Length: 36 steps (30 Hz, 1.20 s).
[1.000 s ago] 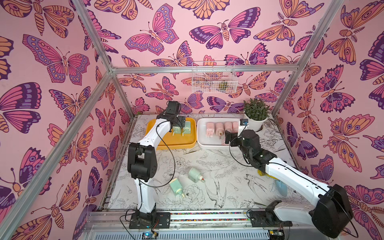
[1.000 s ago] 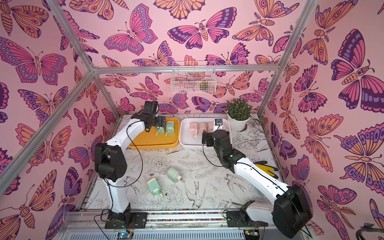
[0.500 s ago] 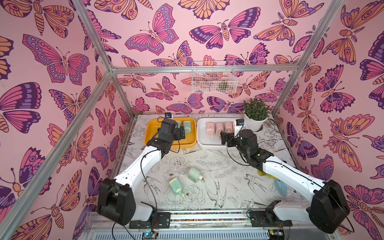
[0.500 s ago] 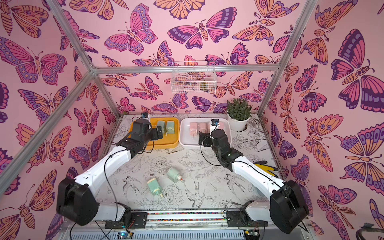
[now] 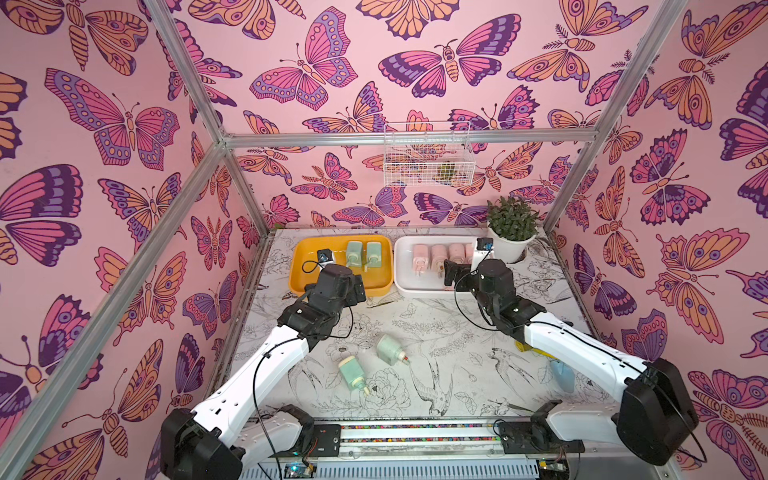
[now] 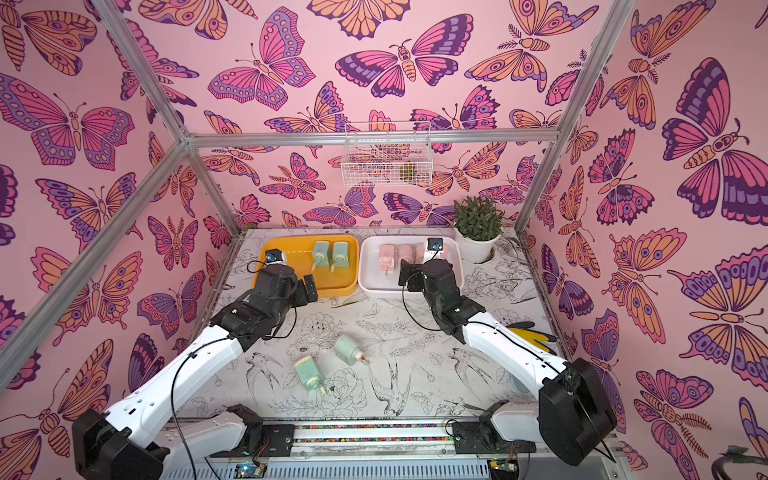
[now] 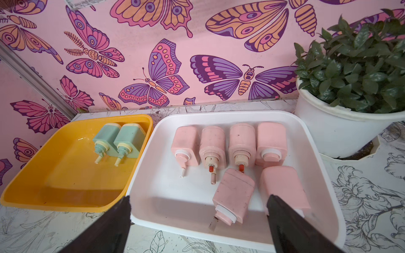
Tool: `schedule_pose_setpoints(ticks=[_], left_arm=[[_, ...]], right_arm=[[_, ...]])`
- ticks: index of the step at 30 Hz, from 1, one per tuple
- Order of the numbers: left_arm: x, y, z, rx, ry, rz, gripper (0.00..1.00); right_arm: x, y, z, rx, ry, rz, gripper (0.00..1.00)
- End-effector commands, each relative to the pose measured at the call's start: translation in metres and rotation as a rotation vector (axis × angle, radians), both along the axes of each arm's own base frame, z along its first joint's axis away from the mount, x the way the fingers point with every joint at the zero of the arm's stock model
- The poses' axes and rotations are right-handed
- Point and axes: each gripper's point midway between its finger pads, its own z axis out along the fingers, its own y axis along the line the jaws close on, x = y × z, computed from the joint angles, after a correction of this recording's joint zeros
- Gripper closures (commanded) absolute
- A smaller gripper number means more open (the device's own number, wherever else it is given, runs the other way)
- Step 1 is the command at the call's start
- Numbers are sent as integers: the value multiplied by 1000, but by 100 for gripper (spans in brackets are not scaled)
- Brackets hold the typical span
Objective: Place the pencil sharpeners by color into the storage box
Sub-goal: Pick up the pencil sharpener from the center of the board.
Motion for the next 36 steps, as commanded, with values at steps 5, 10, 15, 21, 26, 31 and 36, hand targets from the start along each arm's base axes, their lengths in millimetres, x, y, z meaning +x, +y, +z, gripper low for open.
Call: schedule_pose_setpoints(ticks=[5,10,15,21,26,31,36], left_arm=[[-46,2,-21,-7,135,32,0],[-91,-2,-40,-63,259,39,0],[-118,-11,-58,-122,372,63,0],[-152,-17,-79,-107,537,71,0],[-174,-14,-106,-119,633,108,0],[-181,-5,-122,-110,659,172,0],[-174,-8,-135,-153,629,219,0]], right_arm=[[-8,13,4,72,-17,75,1],[-5,29,3,94,-29,142,1],[0,42,5,108,-27,185,1],[3,47,0,109,-18,197,1],[6,50,-3,102,-19,200,1],[3,45,-2,97,-13,191,1],[-4,35,-1,90,-4,165,1]])
